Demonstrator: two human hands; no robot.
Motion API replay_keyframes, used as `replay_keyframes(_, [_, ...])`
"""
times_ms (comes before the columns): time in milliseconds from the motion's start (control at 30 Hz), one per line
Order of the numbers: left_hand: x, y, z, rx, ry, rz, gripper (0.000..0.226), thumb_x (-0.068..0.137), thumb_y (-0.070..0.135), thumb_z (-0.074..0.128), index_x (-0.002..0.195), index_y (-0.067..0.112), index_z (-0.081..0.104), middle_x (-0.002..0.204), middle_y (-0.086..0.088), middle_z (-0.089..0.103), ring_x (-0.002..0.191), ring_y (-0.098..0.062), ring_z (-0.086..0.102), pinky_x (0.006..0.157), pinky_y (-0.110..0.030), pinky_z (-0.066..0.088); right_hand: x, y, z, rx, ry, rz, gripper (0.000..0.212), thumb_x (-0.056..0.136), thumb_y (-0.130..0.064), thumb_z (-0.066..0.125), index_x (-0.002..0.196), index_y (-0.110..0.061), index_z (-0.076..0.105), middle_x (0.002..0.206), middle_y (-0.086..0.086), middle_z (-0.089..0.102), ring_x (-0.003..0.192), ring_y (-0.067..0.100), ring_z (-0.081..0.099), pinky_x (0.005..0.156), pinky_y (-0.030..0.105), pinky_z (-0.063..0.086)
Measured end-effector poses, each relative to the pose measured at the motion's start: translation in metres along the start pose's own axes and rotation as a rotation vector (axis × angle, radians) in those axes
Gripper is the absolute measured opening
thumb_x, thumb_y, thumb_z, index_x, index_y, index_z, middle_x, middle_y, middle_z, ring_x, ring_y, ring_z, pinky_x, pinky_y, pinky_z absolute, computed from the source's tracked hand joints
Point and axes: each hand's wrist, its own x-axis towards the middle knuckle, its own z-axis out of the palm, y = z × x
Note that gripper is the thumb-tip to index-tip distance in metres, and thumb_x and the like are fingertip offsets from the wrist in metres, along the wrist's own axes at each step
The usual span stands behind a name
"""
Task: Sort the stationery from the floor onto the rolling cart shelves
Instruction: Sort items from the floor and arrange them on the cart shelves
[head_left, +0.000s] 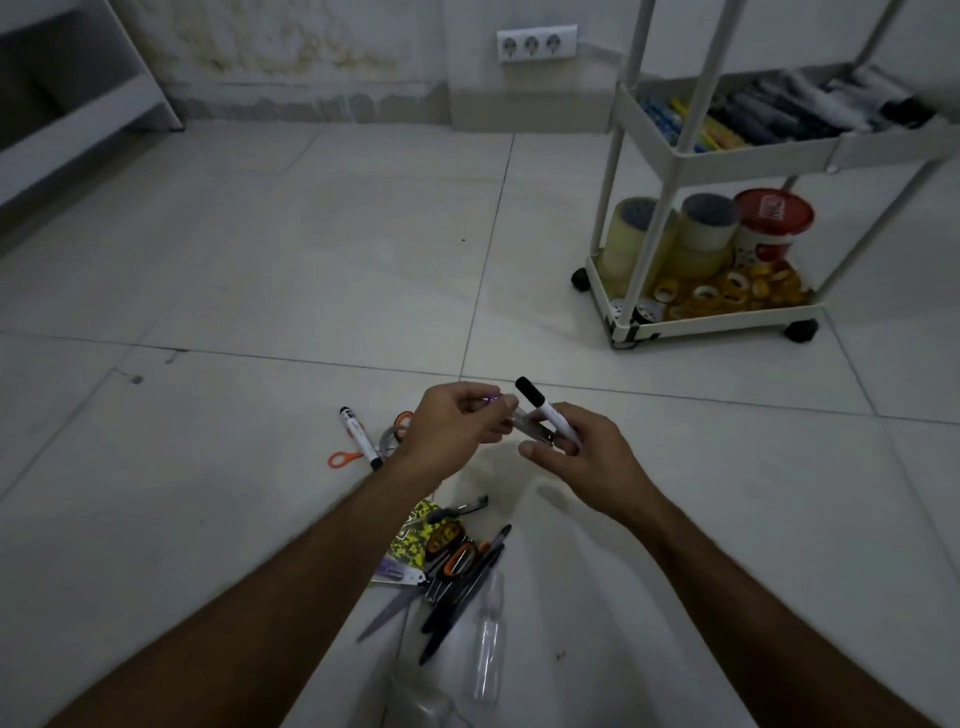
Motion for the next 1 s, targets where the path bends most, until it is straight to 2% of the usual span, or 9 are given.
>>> replay_keyframes(133, [-0.006,0.032,0.017,-0.087,-0.099,0.041,0.028,0.09,0.032,0.074,0.105,0.008,0.076,0.097,-0.01,0.078,0.09,-0.02,0.075,0.08,-0.029,0.059,-0.001,-0.019,-0.021,-0.002,0.093,-0.037,0.002,0.094,-0.027,0.068,0.093,-0.026,0.069,0.054,-0.013,0.045,0.051,0.004,0.04,0.052,0.019,0.031])
replay_keyframes(233, [-0.007,0.06,0.035,-0.046,-0.155,0.118,0.023,0.092,0.029,0.073,0.107,0.011,0.076,0.1,-0.01,0.076,0.096,-0.021,0.073,0.083,-0.033,0.061,0.002,-0.046,-0.042,0.046,0.142,-0.049,0.013,0.097,-0.038,0.063,0.092,-0.028,0.07,0.063,0.005,0.057,0.057,0.025,0.05,0.055,0.026,0.036])
replay_keyframes(300, [-0.005,0.084,0.05,-0.043,-0.15,0.178,0.016,0.095,0.026,0.07,0.102,0.012,0.076,0.098,-0.011,0.075,0.094,-0.025,0.074,0.084,-0.039,0.062,0.008,-0.064,-0.061,0.084,0.173,-0.054,0.012,0.096,-0.034,0.062,0.093,-0.027,0.071,0.074,0.017,0.061,0.066,0.031,0.057,0.059,0.031,0.04])
replay_keyframes(400, [0.0,0.126,0.067,-0.098,-0.135,0.215,0.019,0.098,0.025,0.065,0.099,0.008,0.075,0.096,-0.012,0.076,0.089,-0.029,0.075,0.084,-0.044,0.062,0.02,-0.092,-0.092,0.206,0.237,-0.024,0.012,0.096,-0.032,0.064,0.105,-0.025,0.069,0.082,0.013,0.066,0.064,0.008,0.059,0.06,0.021,0.044])
replay_keyframes(467, [0.002,0.154,0.077,-0.135,-0.14,0.226,0.02,0.099,0.023,0.063,0.101,0.005,0.072,0.093,-0.013,0.077,0.086,-0.029,0.076,0.083,-0.044,0.062,0.027,-0.111,-0.113,0.297,0.274,-0.001,0.021,0.095,-0.034,0.066,0.114,-0.023,0.064,0.083,0.006,0.066,0.066,0.004,0.058,0.06,0.019,0.045])
replay_keyframes(600, [0.003,0.204,0.091,-0.139,-0.145,0.292,0.022,0.1,0.023,0.061,0.1,0.003,0.071,0.087,-0.015,0.076,0.074,-0.024,0.073,0.077,-0.044,0.063,0.04,-0.146,-0.153,0.448,0.342,0.031,0.011,0.102,-0.03,0.052,0.103,-0.019,0.056,0.067,-0.004,0.051,0.057,0.011,0.044,0.052,0.03,0.038])
replay_keyframes(733, [0.006,0.241,0.095,-0.141,-0.159,0.338,0.028,0.101,0.027,0.059,0.101,0.001,0.069,0.083,-0.014,0.074,0.069,-0.024,0.071,0.074,-0.048,0.063,0.053,-0.175,-0.191,0.489,0.403,-0.001,0.016,0.102,-0.018,0.041,0.089,-0.015,0.048,0.066,0.0,0.047,0.052,0.012,0.038,0.049,0.028,0.032])
replay_keyframes(867, [0.007,0.276,0.096,-0.145,-0.198,0.364,0.029,0.103,0.028,0.056,0.105,0.0,0.065,0.09,-0.024,0.069,0.074,-0.032,0.072,0.071,-0.049,0.063,0.064,-0.198,-0.223,0.445,0.437,-0.06,0.015,0.103,-0.016,0.044,0.093,-0.009,0.051,0.058,-0.005,0.044,0.053,0.013,0.041,0.053,0.032,0.038])
replay_keyframes(1000, [0.006,0.312,0.099,-0.138,-0.216,0.395,0.022,0.104,0.026,0.054,0.11,0.007,0.065,0.097,-0.022,0.069,0.077,-0.031,0.072,0.068,-0.04,0.062,0.076,-0.216,-0.251,0.425,0.484,-0.104,0.016,0.105,-0.022,0.049,0.109,-0.01,0.059,0.072,0.004,0.053,0.063,0.016,0.052,0.061,0.033,0.05])
